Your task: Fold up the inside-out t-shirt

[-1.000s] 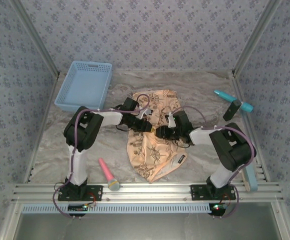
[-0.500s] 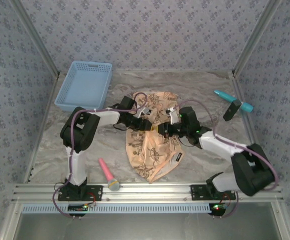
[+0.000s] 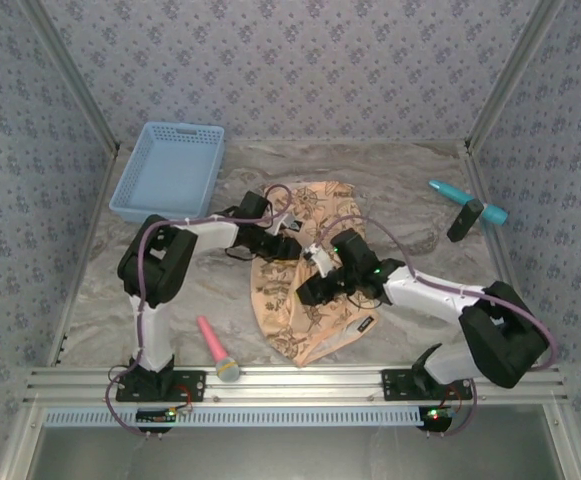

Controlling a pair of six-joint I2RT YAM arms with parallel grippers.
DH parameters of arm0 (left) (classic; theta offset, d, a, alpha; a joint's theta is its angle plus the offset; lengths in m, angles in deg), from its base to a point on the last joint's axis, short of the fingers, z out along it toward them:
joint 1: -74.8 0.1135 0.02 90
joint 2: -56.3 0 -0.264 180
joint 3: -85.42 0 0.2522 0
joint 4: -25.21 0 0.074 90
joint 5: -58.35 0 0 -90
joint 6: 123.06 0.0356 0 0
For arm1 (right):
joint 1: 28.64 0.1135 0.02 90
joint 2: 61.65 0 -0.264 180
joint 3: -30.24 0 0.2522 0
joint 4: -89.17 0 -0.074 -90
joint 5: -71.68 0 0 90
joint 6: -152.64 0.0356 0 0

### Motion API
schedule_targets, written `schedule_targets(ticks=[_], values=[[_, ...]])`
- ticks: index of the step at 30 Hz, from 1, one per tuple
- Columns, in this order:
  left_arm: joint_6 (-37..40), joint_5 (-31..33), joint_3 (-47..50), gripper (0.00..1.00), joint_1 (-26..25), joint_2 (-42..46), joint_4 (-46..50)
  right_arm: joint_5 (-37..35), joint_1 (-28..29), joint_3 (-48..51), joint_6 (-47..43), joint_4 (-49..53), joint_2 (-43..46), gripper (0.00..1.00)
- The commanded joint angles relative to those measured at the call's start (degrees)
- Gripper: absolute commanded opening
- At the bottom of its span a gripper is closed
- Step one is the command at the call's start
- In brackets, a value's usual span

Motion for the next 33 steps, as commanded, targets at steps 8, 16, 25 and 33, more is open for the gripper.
schedule_targets(ticks=[8, 16, 25, 33], values=[[3.4, -1.7, 4.1, 0.48, -2.4, 13.3, 6.0, -2.4, -10.9, 3.3, 8.0, 0.4, 4.0, 0.42], [9.6, 8.1, -0.9, 0.52, -9.3, 10.2, 8.0, -4.8, -13.6, 5.3, 11.2, -5.0, -0.2, 0.07], [11.6, 13.2, -6.7, 0.49, -12.2, 3.7, 6.6, -4.4, -19.5, 8.7, 11.9, -5.6, 3.4, 0.00], [11.9, 7.5, -8.1, 0.00, -11.7, 4.5, 7.8, -0.8, -18.6, 10.2, 9.1, -9.2, 3.9, 0.28]])
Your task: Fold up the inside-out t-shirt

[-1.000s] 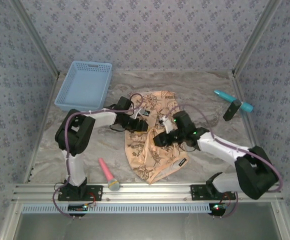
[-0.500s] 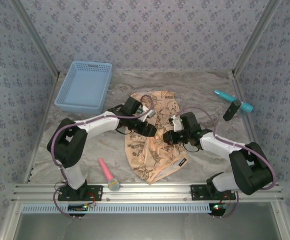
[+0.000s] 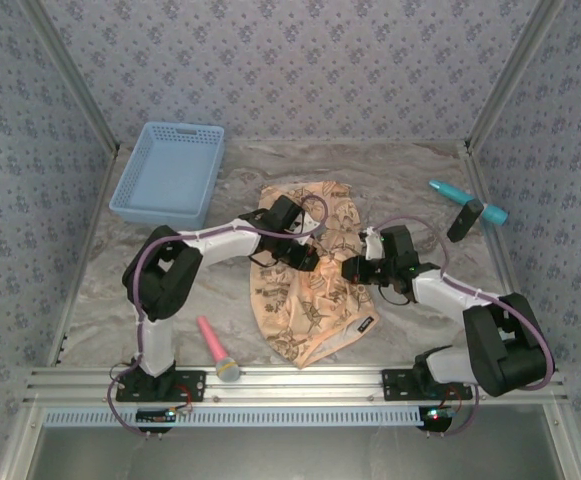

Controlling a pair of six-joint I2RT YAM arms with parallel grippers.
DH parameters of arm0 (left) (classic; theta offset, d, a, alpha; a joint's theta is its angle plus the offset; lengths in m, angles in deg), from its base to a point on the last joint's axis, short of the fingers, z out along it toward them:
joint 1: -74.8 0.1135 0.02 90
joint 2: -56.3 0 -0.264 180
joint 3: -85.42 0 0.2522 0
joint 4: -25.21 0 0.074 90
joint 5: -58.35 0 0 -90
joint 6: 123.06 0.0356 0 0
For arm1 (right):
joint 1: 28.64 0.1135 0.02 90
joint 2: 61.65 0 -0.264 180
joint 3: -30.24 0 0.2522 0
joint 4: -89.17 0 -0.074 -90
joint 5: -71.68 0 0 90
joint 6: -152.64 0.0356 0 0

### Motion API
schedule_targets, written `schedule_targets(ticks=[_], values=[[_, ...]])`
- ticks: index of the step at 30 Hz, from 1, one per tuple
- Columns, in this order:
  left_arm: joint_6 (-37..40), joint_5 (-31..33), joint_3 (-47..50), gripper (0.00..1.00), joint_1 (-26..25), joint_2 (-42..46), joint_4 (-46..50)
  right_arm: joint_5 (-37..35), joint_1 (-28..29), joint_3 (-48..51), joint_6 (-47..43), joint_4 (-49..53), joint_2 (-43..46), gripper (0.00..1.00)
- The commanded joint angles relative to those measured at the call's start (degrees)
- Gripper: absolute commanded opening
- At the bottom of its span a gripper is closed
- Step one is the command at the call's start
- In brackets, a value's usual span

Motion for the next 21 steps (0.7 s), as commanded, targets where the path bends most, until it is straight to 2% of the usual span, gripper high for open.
schedule_targets(ticks=[1, 4, 6, 7, 11, 12, 17, 21], values=[[0.0, -5.2, -1.4, 0.00, 0.5, 3.0, 1.2, 2.8, 2.1, 1.0, -3.0, -2.0, 1.8, 0.34], [-1.2, -9.9, -1.4, 0.00, 1.2, 5.6, 3.1, 0.2, 6.7, 0.6, -5.9, -1.6, 2.8, 0.43], [-2.1, -12.9, -2.0, 0.00, 1.4, 6.2, 5.1, -4.7, 9.0, 0.1, -6.2, -1.3, 2.2, 0.43], [-2.6, -14.3, -2.0, 0.00, 1.4, 6.3, 5.4, -7.4, 9.5, -0.3, -5.8, -0.9, 1.6, 0.39], [-5.6, -20.1, -0.2, 0.00, 1.4, 7.0, 3.7, -15.8, 7.8, -0.5, -2.5, -0.8, -0.8, 0.03], [-5.8, -20.6, 0.1, 0.00, 1.4, 7.3, 3.8, -17.0, 6.9, 0.1, -1.7, -0.9, -0.6, 0.00], [-5.6, -22.6, 0.6, 0.00, 1.5, 7.8, 7.1, -18.3, 2.0, 2.1, -1.4, -0.2, 2.2, 0.00], [-5.0, -25.3, 2.0, 0.08, 2.8, 7.6, 7.1, -16.3, 0.5, 1.6, -5.8, 0.7, 4.5, 0.00]])
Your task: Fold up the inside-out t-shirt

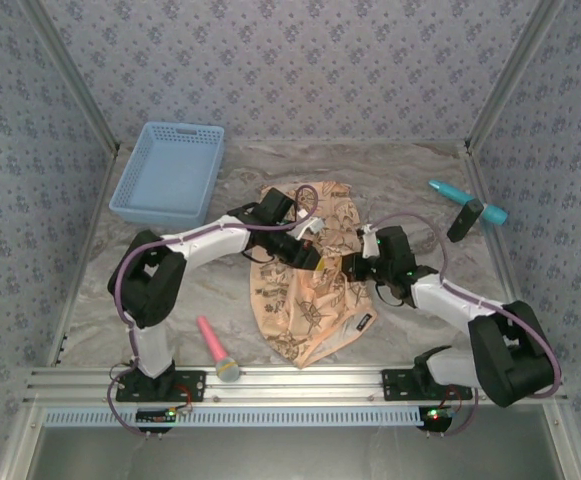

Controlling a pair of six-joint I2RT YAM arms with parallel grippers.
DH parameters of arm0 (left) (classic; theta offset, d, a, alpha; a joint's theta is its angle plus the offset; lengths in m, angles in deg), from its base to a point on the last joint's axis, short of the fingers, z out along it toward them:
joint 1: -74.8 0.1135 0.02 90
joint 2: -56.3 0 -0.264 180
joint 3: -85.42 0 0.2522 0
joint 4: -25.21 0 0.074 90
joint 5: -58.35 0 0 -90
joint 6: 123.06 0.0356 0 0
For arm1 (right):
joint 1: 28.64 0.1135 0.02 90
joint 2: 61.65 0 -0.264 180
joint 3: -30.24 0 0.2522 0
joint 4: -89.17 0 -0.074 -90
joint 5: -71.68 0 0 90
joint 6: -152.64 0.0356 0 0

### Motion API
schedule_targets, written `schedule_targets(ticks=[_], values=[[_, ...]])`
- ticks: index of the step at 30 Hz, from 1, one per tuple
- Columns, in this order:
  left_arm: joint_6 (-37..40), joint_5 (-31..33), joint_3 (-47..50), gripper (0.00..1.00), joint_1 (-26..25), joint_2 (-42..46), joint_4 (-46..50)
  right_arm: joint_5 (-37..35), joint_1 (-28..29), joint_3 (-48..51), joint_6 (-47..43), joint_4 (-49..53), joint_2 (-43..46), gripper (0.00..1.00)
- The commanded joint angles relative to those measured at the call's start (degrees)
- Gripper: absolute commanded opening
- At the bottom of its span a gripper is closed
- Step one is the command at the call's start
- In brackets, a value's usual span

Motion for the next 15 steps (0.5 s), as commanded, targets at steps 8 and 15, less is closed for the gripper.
schedule_targets(ticks=[8, 15], values=[[5.9, -1.4, 2.1, 0.42, 2.6, 4.1, 8.9, -0.8, -0.8, 1.7, -5.2, 2.2, 3.2, 0.00], [8.6, 14.9, 3.2, 0.56, -4.4, 6.7, 8.8, 0.0, -0.3, 1.4, -5.4, 3.0, 3.1, 0.00]])
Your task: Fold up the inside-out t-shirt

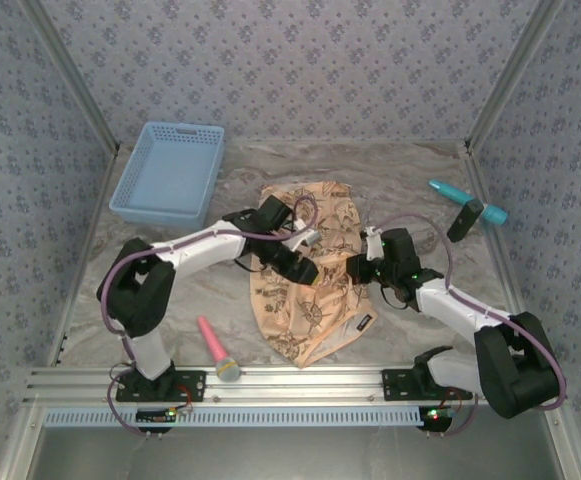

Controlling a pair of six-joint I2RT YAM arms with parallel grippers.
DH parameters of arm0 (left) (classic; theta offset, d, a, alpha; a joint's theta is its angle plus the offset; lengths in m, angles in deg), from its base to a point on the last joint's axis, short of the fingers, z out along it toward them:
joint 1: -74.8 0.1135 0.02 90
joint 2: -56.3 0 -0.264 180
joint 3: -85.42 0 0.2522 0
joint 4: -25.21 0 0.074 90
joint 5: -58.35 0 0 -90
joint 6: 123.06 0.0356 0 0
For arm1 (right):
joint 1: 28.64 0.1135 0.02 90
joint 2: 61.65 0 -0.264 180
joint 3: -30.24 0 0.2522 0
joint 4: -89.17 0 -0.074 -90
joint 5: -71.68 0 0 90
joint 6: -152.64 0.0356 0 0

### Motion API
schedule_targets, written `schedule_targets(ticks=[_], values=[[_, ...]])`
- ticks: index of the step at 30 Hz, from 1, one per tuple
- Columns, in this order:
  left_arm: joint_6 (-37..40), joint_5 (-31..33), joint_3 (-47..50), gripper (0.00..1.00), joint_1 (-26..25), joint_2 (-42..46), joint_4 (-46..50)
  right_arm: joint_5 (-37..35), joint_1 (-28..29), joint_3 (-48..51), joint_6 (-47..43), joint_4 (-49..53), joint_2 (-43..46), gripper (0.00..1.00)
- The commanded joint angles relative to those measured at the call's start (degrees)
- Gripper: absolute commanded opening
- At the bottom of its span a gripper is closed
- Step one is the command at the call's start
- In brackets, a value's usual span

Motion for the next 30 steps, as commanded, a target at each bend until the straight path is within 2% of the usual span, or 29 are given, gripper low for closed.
schedule_targets(ticks=[1, 4, 10, 11, 18, 26, 27, 29, 30], values=[[1.9, 8.8, 0.5, 0.56, -2.2, 1.3, 1.4, 0.8, 0.1, 0.2, -1.3, 1.0, 0.0, 0.00], [1.6, 13.5, 0.1, 0.57, -3.7, 0.0, 2.4, 1.0, 0.1, 0.1, -1.3, 0.8, 0.0, 0.00], [-0.8, 28.4, -1.6, 0.60, -5.4, -1.9, 3.6, 1.5, 0.1, 0.3, -1.2, 0.6, 0.1, 0.00], [-0.9, 29.2, -1.9, 0.60, -5.9, -1.9, 3.0, 1.7, 0.1, 0.4, -1.2, 0.6, 0.2, 0.00], [-1.0, 24.6, -2.4, 0.58, -7.1, -1.4, -3.6, 1.4, -0.1, 0.8, -1.4, 0.3, 0.2, 0.00], [-1.6, 17.2, -3.0, 0.57, -6.0, -3.2, -6.3, 1.7, -0.4, 1.2, -1.5, -0.2, 0.0, 0.00], [-2.0, 16.6, -3.1, 0.53, -5.6, -3.6, -6.5, 1.7, -0.5, 1.2, -1.4, -0.3, 0.0, 0.00], [-2.1, 16.3, -3.6, 0.33, -5.2, -4.0, -6.3, 1.7, -0.5, 1.2, -1.5, -0.2, 0.1, 0.00], [-1.9, 16.2, -3.8, 0.26, -5.1, -4.1, -6.0, 1.7, -0.6, 1.2, -1.5, -0.1, 0.2, 0.00]])
